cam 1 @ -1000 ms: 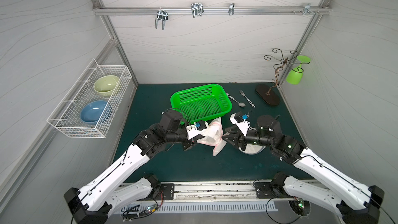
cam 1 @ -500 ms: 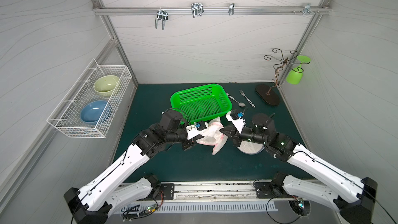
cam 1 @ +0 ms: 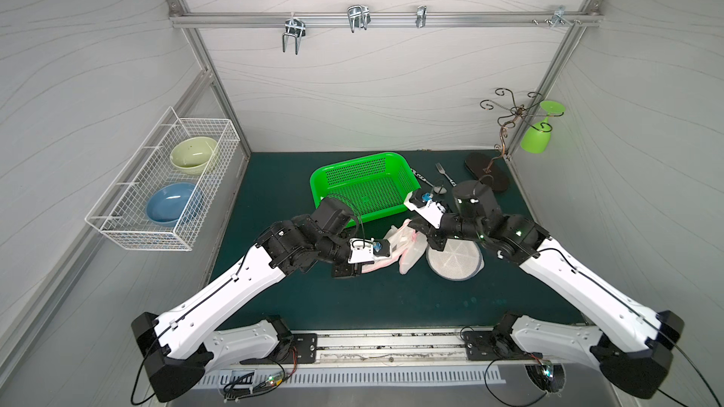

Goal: Turn the laundry bag inside out
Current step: Turn over the laundry bag.

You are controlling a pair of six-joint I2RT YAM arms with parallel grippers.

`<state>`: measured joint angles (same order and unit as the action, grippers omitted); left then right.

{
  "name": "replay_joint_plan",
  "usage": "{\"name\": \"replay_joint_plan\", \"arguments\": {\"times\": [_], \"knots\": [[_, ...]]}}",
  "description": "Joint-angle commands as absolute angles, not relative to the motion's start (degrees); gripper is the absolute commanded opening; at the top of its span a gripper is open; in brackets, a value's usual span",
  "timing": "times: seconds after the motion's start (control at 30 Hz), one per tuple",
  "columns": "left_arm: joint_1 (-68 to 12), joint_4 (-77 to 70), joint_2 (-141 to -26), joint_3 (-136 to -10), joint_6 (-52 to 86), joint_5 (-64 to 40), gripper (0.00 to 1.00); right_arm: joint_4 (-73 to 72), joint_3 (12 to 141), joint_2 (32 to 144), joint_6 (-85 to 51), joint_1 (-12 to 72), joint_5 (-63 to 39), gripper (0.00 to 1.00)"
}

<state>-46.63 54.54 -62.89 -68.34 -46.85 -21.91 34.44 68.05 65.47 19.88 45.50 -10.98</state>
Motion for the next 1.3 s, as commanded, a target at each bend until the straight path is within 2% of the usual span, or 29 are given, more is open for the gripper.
{"name": "replay_joint_plan", "arguments": {"times": [0.0,0.07,0.1,0.23,0.43,0.57,0.7,0.83,0.9,0.97,1.1,1.27], "knots": [[-47.29,59.71,-60.14,-70.26,-49.45,-27.69,0.00,36.64,70.73,68.62,25.28,43.36,-10.94,0.00],[-47.29,57.95,-58.80,-70.06,-48.50,-30.04,0.00,37.63,72.16,71.10,25.89,43.09,-15.88,0.01],[-47.32,56.60,-58.13,-69.75,-47.55,-30.94,0.00,38.19,72.75,72.05,26.09,43.14,-18.56,0.06],[-47.20,46.71,-54.13,-65.60,-41.57,-30.51,0.00,41.17,73.86,75.13,24.35,43.15,-29.29,0.32],[-46.15,30.71,-49.34,-57.13,-29.40,-23.63,0.00,38.25,70.57,71.52,14.50,41.37,-27.32,0.57],[-45.22,18.74,-47.27,-52.38,-18.29,-20.57,0.00,35.45,68.27,66.32,3.77,36.85,-30.23,0.66],[-44.83,9.77,-47.30,-49.31,-7.28,-16.07,0.00,34.02,66.82,61.09,-4.14,31.93,-34.36,0.70],[-43.94,6.78,-48.75,-48.72,1.67,-11.98,0.00,34.28,65.90,56.33,-6.98,29.45,-34.06,0.72],[-43.76,6.22,-49.36,-48.99,3.93,-11.14,0.00,34.37,66.00,55.15,-7.88,29.44,-33.63,0.70],[-43.76,6.28,-50.03,-49.70,5.96,-9.18,0.00,33.45,65.81,54.83,-11.99,29.61,-35.24,0.64],[-43.76,6.21,-50.71,-51.30,8.94,-5.54,0.00,30.01,63.50,54.86,-20.46,34.47,-34.75,0.54],[-43.70,2.66,-50.50,-51.68,12.96,-1.64,0.00,23.03,57.71,54.96,-25.36,42.40,-26.45,0.54]]}}
